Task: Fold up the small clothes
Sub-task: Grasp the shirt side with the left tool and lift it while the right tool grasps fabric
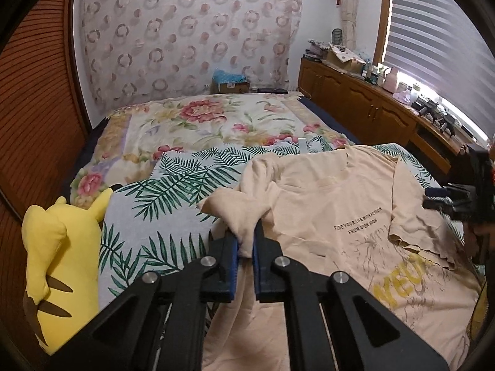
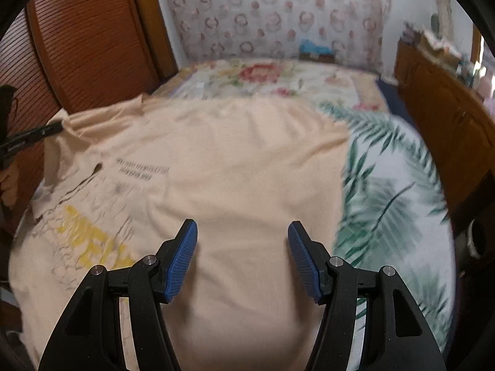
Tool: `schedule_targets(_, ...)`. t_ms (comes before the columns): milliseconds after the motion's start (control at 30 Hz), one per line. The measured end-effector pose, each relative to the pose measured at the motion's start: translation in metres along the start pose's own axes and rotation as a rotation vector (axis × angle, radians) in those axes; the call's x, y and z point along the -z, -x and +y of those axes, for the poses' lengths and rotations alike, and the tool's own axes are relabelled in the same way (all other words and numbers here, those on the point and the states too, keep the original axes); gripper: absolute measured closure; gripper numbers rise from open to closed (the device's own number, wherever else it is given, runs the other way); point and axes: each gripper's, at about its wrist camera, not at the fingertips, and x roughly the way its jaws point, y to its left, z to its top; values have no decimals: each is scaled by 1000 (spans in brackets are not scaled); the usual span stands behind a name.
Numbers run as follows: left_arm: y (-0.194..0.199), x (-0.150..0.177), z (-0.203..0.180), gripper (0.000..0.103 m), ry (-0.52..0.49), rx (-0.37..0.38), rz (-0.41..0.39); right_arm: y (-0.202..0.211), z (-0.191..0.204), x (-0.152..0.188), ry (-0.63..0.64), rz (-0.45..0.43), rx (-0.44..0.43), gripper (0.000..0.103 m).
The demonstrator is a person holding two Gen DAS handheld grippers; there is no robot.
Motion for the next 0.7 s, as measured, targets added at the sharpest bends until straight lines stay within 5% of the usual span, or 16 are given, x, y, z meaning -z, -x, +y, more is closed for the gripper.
schedule_targets(333,10,7,-11,98,-9,33,-16,-36,-55,-44,-58,64,113,41)
schedule_targets(500,13,8,-13,98,-14,40,-26,-47,-75,-52,-139,37,101,40)
schedule_targets(700,16,9,-13,98,-10,46,-34,-61,-55,-63,-44,11,141,77)
